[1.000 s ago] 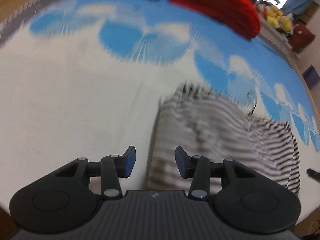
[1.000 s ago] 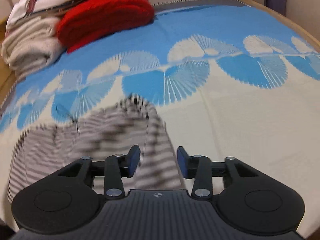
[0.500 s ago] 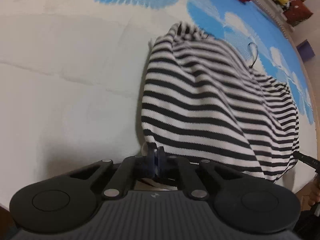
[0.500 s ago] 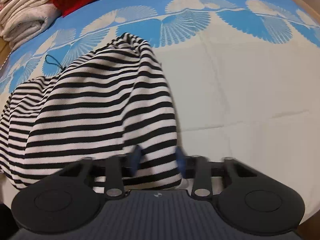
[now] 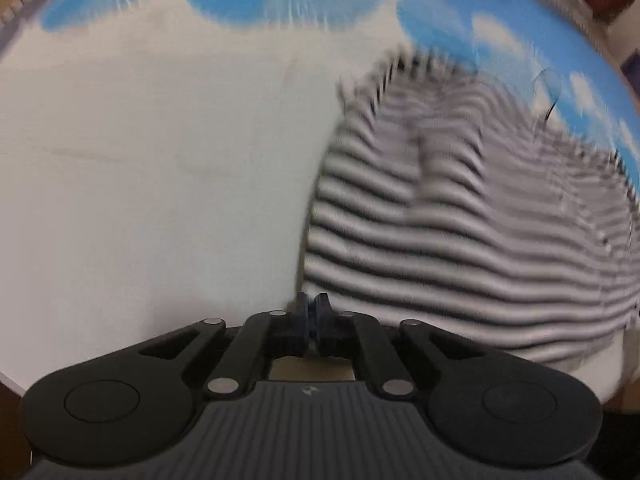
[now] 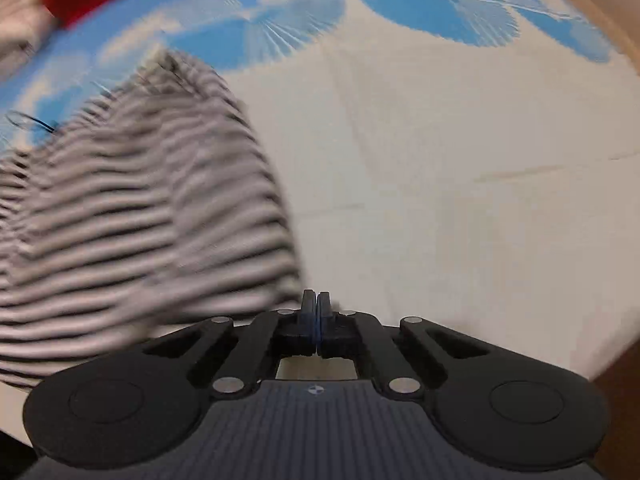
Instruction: Fold small clothes
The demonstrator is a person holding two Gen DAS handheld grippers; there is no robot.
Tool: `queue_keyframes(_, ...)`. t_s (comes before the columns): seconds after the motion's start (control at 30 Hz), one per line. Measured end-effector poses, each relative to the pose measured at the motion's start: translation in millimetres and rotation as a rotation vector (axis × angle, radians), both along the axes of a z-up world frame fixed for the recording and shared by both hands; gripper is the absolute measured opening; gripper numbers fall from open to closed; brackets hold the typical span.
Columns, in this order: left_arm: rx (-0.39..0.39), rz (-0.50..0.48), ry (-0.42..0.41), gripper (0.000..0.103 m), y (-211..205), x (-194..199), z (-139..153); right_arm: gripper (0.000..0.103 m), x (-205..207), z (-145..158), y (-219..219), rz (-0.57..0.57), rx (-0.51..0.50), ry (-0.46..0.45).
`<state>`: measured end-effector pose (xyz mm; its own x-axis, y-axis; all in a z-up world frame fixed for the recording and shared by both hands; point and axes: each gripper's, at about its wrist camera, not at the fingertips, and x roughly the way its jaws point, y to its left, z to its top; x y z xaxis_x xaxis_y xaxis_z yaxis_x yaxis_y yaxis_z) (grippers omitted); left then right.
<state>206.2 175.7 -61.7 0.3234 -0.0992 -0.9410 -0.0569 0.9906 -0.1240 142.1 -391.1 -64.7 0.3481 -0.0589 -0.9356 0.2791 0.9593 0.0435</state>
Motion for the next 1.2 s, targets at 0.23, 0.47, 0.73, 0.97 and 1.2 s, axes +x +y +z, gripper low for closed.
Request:
queue_keyframes(0.23,-0.246,-0.099,-0.190,0.036,-29.9,2.2,34.2,0.027,-12.5,45.0,10.7,0.078,0.154,-0.317)
queue_keyframes(0.47,-0.065,-0.236,0.076,0.071,-77.0,16.9,-19.7,0.036,3.1,-7.4,31.5,0.185,0.015,0.010)
queue_keyframes(0.73,-0.239,-0.042,-0.191,0.070,-50.3,30.9,29.6,0.038,8.6,29.5,27.5,0.127,0.133,-0.222)
queue_keyframes(0.97,-0.030,-0.036,-0.050,0.064,-73.7,63.7,-15.4,0.039,38.9,7.1,47.9,0.173,0.055,-0.090)
queue_keyframes(1.2,-0.100,0.043,-0.197,0.064,-42.8,37.4,19.4,0.039,40.6,16.5,40.3,0.125,0.042,-0.116)
